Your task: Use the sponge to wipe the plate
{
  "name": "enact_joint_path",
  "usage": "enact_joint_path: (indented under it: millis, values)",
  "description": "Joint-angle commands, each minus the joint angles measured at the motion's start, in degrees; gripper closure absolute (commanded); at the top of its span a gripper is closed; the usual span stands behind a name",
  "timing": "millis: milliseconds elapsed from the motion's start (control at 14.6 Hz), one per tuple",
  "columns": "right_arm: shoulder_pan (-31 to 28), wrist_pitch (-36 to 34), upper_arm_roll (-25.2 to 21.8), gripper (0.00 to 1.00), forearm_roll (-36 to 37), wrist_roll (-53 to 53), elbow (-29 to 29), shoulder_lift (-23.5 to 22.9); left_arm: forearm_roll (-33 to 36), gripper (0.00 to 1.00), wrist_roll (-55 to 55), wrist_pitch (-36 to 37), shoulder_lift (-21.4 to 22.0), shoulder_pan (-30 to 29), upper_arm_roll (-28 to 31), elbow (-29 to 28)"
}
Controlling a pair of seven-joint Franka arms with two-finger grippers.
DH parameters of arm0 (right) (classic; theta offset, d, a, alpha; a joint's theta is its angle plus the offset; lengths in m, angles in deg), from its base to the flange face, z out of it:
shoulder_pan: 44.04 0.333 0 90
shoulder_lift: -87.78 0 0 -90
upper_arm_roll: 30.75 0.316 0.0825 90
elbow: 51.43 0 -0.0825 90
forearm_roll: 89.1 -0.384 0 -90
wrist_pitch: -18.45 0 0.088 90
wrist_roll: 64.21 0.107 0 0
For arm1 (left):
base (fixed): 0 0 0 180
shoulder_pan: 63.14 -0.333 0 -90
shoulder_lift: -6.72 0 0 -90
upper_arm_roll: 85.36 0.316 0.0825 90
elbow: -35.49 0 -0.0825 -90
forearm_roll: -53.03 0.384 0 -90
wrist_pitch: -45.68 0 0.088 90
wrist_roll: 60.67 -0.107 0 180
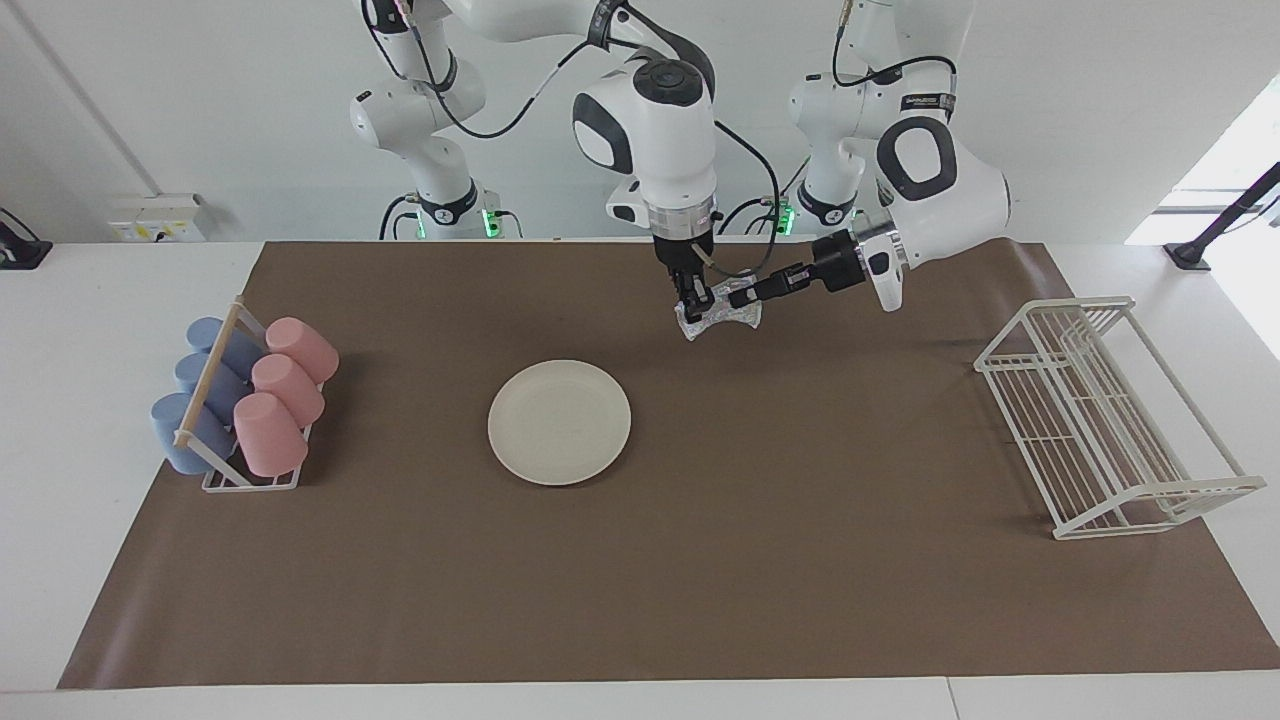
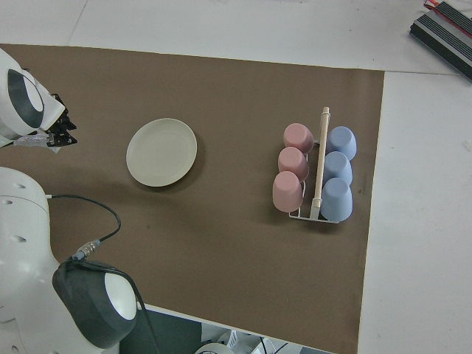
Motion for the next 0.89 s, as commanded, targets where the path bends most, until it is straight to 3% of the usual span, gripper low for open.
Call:
enact_joint_path:
  millis: [0, 343, 617, 822]
  values:
    - [-4.8, -0.9, 0.4, 0.0, 1.1, -10.6, -2.8, 4.4, -0.2, 1.0, 1.1, 1.0, -0.2, 0.1, 0.6, 0.6]
    - [-15.4, -5.0, 0.5, 0.0, 0.3, -35.8, -3.4, 11.3, 2.6, 1.0, 1.8, 0.3, -0.2, -0.6, 0.8, 0.8]
    - [-23.7, -10.3, 0.4, 0.0, -2.1, -63.2, -3.2, 12.3, 20.4, 1.0, 5.6, 0.5, -3.0, -2.7, 0.8, 5.4]
    - [-26.7, -16.2, 0.2, 0.0, -2.5, -74.4, -2.7, 12.7, 41.7, 1.0, 13.7, 4.0, -7.4, -2.6, 0.8, 14.9]
